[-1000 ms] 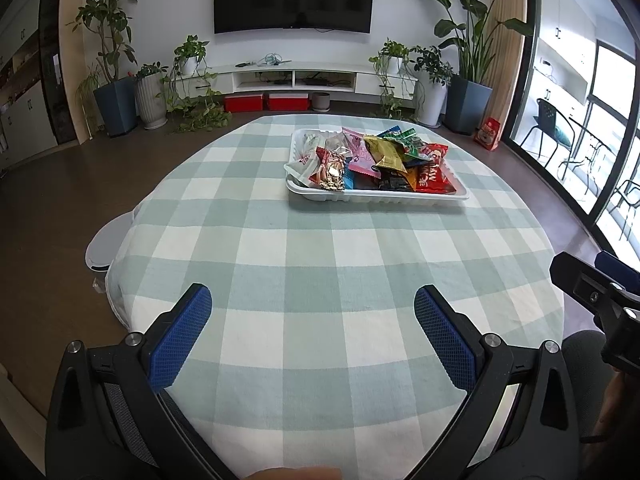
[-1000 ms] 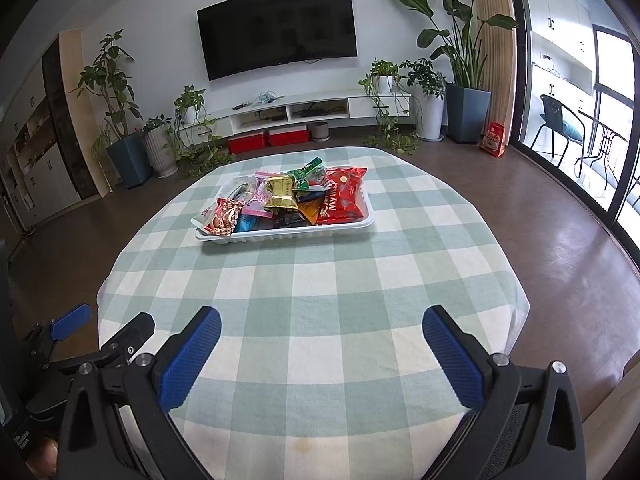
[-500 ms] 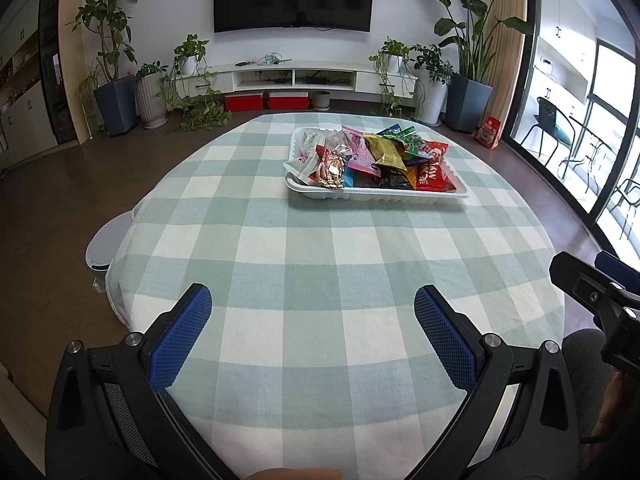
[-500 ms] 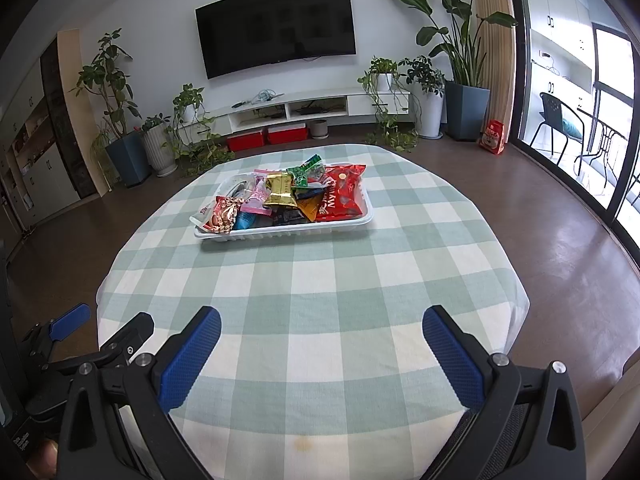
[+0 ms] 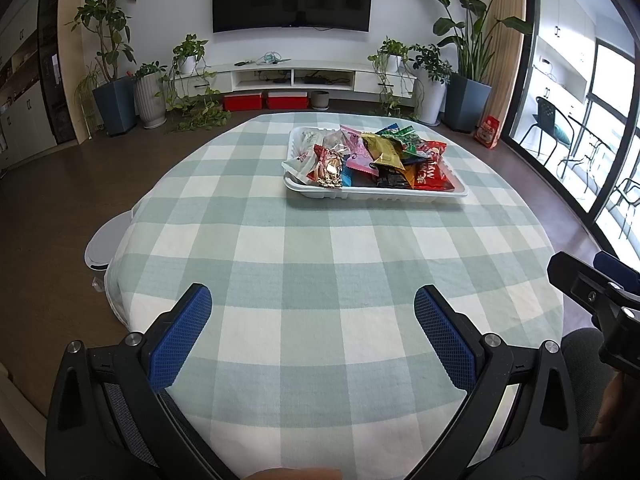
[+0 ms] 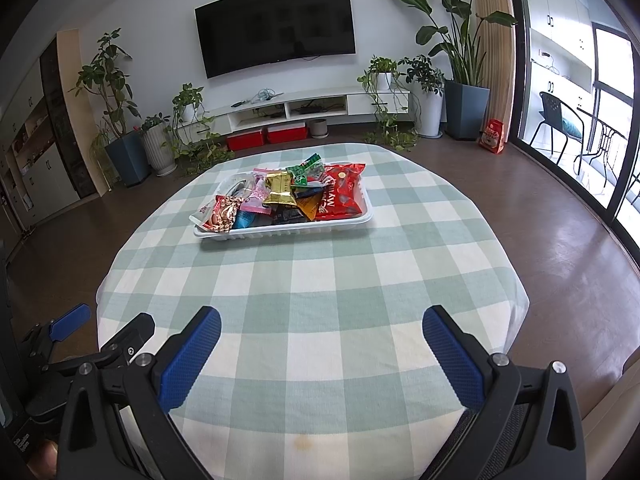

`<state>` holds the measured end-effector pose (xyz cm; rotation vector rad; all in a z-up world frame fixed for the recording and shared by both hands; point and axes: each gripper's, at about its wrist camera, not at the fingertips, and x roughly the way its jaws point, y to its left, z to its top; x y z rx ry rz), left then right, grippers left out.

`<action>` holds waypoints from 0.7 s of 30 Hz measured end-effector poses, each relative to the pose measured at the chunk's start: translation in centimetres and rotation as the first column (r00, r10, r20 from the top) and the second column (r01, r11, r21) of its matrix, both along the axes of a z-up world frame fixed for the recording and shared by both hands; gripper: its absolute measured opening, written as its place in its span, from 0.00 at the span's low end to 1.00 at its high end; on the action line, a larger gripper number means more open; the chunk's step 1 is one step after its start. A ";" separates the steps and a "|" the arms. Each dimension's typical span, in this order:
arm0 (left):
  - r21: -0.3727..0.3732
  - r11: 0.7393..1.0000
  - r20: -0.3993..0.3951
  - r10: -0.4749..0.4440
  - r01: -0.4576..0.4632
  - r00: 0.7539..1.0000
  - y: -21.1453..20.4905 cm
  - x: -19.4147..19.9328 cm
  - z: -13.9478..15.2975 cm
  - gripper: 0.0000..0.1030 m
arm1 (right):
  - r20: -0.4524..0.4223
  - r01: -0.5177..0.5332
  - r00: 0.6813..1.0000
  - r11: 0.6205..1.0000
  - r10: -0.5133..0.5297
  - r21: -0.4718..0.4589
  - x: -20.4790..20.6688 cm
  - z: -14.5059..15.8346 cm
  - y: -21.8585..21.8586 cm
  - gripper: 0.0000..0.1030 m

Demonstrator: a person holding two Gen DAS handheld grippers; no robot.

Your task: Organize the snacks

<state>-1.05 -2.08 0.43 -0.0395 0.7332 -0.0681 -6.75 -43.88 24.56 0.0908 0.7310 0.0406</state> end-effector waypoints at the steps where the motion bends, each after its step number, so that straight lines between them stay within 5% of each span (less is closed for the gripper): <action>1: 0.000 1.000 0.000 0.000 0.000 1.000 0.0 0.0 0.0 1.00 | 0.000 0.000 1.000 1.000 0.000 0.000 0.1 0.1 0.0 1.00; 21: 0.001 1.000 -0.001 -0.001 0.001 1.000 0.0 0.0 0.1 1.00 | -0.001 0.000 1.000 1.000 0.000 -0.001 0.0 0.3 0.0 1.00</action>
